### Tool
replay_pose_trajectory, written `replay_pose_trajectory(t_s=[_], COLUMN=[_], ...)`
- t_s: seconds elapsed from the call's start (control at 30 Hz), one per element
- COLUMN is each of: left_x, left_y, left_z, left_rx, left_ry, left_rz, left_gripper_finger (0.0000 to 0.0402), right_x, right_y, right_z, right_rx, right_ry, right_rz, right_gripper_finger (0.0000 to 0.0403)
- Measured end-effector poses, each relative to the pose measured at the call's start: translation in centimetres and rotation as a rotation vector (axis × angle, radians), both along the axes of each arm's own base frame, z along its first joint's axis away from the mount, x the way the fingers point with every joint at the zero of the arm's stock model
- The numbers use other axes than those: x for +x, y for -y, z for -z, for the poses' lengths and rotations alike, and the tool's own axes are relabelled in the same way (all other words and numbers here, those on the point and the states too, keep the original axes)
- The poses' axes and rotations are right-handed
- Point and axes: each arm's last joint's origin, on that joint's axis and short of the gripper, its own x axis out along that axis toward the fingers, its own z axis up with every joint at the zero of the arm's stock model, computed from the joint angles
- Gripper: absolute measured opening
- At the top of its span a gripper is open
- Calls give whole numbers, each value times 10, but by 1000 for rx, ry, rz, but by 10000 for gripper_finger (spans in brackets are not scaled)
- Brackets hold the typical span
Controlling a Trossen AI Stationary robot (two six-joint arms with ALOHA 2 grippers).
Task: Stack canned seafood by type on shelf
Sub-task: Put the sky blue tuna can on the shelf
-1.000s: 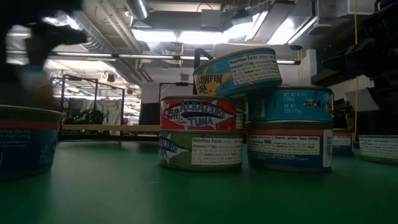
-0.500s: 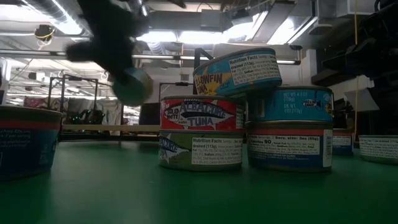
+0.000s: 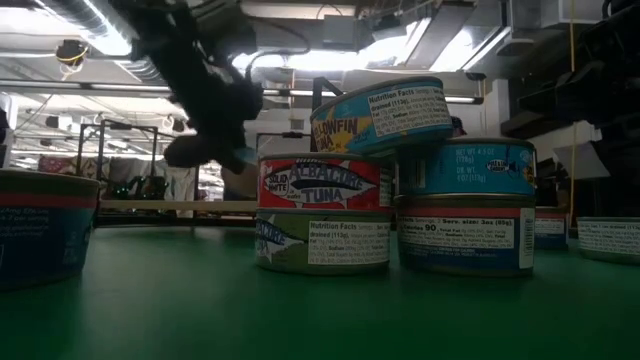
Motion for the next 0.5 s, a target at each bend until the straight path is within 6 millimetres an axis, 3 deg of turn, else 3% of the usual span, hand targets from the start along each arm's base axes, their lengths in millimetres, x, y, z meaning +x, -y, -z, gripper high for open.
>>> replay_pose_trajectory(t_s=[0.13, 0.5], left_x=[-5, -8], left_y=[-4, -10], left_z=[12, 21], left_rx=[19, -17], left_ry=[14, 69], left_rz=[3, 81], left_gripper_finger=[139, 142], right_x=[0, 0], right_y=[0, 0], right_z=[0, 0], right_rx=[0, 0], right_ry=[0, 0], right_rz=[0, 0], right_gripper_finger=[7, 7])
